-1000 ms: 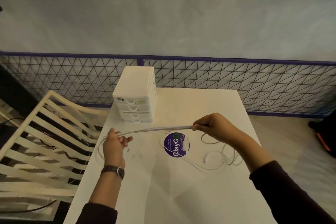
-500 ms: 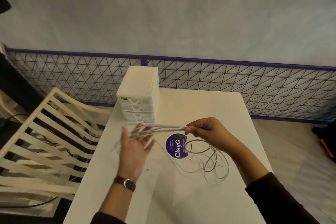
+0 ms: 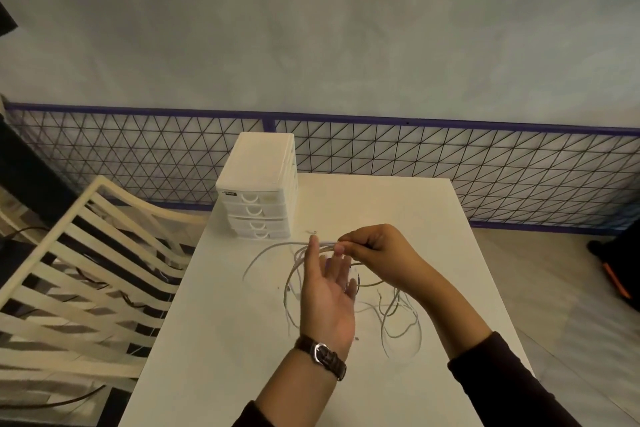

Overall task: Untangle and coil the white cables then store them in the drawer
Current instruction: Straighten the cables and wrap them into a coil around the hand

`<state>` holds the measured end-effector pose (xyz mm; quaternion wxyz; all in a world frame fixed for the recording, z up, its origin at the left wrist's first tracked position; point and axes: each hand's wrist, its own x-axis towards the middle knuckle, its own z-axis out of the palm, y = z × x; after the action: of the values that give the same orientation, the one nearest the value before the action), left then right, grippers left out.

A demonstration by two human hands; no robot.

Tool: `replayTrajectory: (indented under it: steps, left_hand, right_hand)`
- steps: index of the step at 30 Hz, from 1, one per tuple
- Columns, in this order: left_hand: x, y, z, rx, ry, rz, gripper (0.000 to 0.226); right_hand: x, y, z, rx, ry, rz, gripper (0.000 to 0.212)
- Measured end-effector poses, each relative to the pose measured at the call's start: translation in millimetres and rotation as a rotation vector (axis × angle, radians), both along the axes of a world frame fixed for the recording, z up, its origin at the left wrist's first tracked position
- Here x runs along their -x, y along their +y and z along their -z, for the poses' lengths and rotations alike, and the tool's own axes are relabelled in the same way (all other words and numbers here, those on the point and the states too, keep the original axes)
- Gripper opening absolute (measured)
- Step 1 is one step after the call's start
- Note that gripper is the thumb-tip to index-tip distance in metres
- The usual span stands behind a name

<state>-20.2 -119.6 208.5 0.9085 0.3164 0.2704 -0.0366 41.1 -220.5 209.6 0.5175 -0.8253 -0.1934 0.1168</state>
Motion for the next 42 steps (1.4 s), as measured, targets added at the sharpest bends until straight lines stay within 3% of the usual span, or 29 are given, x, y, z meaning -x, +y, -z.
replayTrajectory:
  steps: [3, 6, 9, 16, 26, 29, 32, 37, 42]
  left_hand:
    - [-7, -4, -4, -0.159, -0.080, 0.125, 0.045]
    - [-13, -4, -8, -0.367, -0.076, 0.071, 0.049]
    - [-13, 2, -16, -0.453, -0.120, 0.050, 0.055]
    - [-27, 32, -35, -0.294, -0.305, 0.004, 0.049]
    - [-31, 74, -38, -0.322, -0.342, -0.145, 0.055]
    - [-35, 80, -40, -0.341, -0.341, -0.128, 0.056]
    - [-36, 82, -36, -0.353, -0.313, -0.079, 0.051]
    - [-34, 86, -29, -0.348, -0.254, 0.024, 0.052]
    - [-35, 88, -29, -0.321, -0.313, 0.068, 0.053]
  right_hand:
    - [6, 0, -2, -0.002, -0.001, -0.032, 0.013]
    - [11, 3, -6, 0.016, -0.047, -0.049, 0.015]
    - [13, 4, -20, -0.039, 0.016, -0.134, 0.017]
    - [5, -7, -33, -0.096, 0.208, -0.199, 0.021]
    - [-10, -36, -41, 0.144, 0.048, -0.170, 0.015]
    - [-19, -47, -40, 0.246, -0.052, -0.130, 0.015]
    - [-20, -47, -28, 0.328, -0.006, -0.201, 0.016]
    - [-19, -47, -21, 0.226, 0.088, -0.235, 0.020]
    - [-17, -43, -6, 0.107, 0.128, -0.245, 0.016]
